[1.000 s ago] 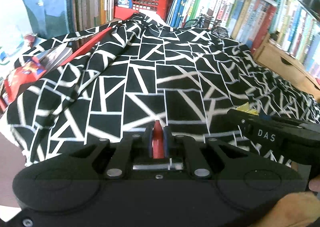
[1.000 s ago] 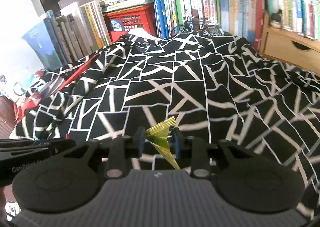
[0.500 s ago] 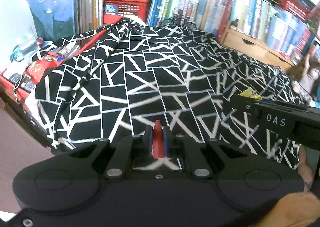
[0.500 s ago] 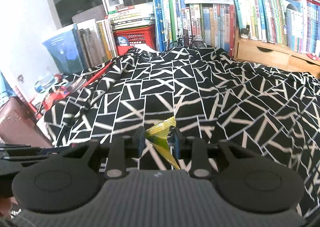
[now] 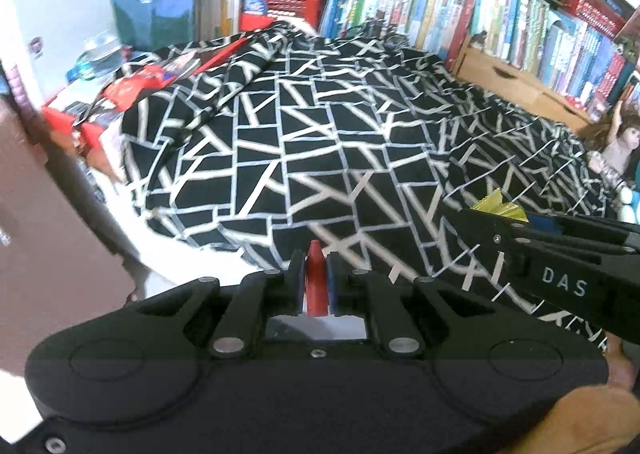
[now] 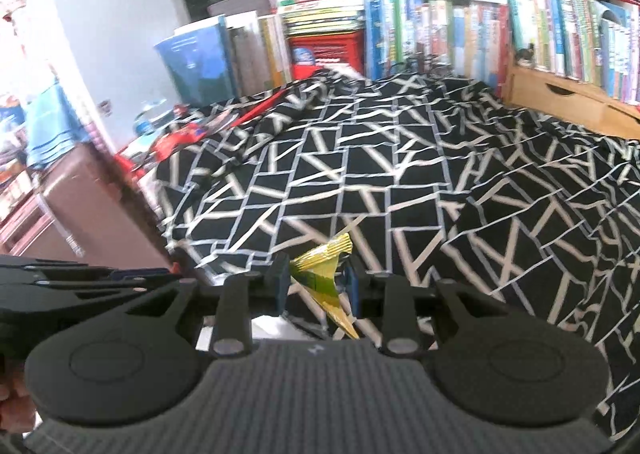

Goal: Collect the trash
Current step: 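Carry the red piece and yellow-green wrapper down over the bin, then open both tools to drop the red piece and wrapper into the bin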

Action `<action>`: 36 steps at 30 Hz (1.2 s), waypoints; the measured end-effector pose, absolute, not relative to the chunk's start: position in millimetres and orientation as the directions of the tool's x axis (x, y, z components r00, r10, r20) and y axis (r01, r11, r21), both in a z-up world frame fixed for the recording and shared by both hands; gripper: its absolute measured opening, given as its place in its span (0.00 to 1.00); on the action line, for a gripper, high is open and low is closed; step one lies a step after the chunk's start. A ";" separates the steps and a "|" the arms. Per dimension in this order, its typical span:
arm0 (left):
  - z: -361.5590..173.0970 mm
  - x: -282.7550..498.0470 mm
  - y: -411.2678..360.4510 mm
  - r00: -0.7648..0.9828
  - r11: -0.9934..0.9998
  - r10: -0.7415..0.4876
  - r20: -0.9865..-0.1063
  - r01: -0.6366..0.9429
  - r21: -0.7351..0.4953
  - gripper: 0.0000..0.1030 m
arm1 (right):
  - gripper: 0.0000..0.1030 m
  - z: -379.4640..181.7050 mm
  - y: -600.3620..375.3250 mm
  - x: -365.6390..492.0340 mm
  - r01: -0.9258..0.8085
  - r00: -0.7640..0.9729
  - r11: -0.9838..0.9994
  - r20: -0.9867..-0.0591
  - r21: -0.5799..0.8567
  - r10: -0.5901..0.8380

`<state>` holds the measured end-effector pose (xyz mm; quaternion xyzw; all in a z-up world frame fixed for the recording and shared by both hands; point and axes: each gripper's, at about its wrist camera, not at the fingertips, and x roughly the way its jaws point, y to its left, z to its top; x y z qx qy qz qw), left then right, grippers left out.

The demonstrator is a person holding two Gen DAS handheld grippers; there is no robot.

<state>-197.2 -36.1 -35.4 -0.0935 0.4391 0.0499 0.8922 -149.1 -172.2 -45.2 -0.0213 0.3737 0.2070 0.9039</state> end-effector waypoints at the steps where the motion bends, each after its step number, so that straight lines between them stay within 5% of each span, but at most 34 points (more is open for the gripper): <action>1: -37.3 -204.3 -35.8 0.605 0.974 0.015 -0.796 -0.188 -0.125 0.10 | 0.33 -48.2 -170.9 -152.7 -0.404 0.625 0.907 -0.689 0.118 0.367; 16: -107.4 -270.9 12.7 0.479 0.949 0.006 -0.878 -0.281 -0.147 0.10 | 0.34 -108.7 -123.7 -208.8 -0.463 0.478 0.874 -0.788 0.149 0.388; 36: -226.0 -263.2 68.2 0.336 0.938 -0.044 -0.941 -0.310 -0.154 0.10 | 0.36 -209.1 -60.9 -195.5 -0.452 0.320 0.882 -0.899 0.132 0.299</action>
